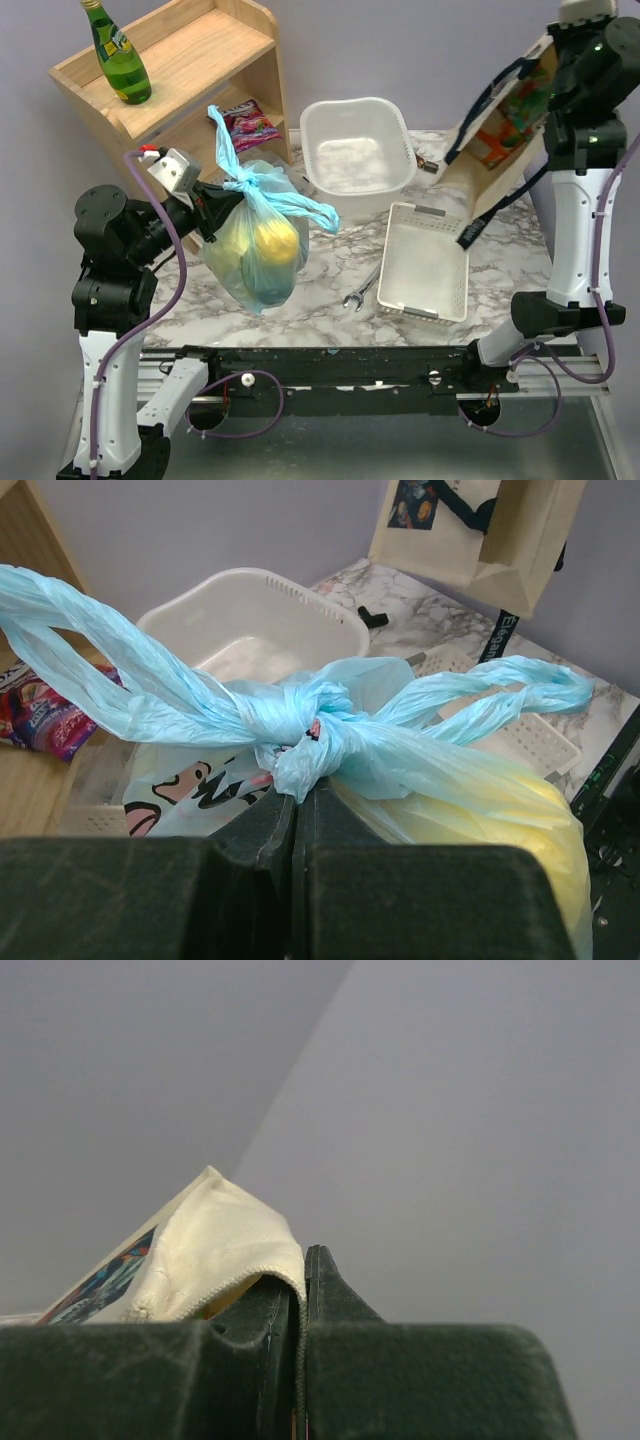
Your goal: Untie the knot of the grocery bags and take out the mixed food
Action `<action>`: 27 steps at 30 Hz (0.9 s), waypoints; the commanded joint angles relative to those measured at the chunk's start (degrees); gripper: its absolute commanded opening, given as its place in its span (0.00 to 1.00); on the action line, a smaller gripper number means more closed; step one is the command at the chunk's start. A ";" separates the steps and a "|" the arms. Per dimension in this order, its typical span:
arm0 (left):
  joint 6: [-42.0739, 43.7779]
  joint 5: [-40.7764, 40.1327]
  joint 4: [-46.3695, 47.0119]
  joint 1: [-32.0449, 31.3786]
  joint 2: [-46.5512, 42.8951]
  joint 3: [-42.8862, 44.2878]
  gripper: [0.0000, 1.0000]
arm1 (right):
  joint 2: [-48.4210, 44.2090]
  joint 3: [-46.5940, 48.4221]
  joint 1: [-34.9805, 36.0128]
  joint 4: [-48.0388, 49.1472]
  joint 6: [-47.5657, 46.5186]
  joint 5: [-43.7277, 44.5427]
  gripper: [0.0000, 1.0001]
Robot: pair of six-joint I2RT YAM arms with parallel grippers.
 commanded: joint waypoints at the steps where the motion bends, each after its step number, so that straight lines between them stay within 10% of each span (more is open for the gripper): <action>1: 0.51 2.84 7.10 0.18 -0.05 0.14 0.00 | -1.46 3.06 -10.09 6.16 1.83 -11.99 0.01; 17: 15.85 14.07 -2.11 -0.93 -2.81 -8.37 0.00 | -5.81 -27.95 -28.09 -12.87 -12.56 -37.28 0.01; 27: 28.16 8.05 -7.08 -11.47 -5.32 -20.85 0.00 | 7.99 -20.78 -27.17 -8.56 -3.98 -50.30 0.07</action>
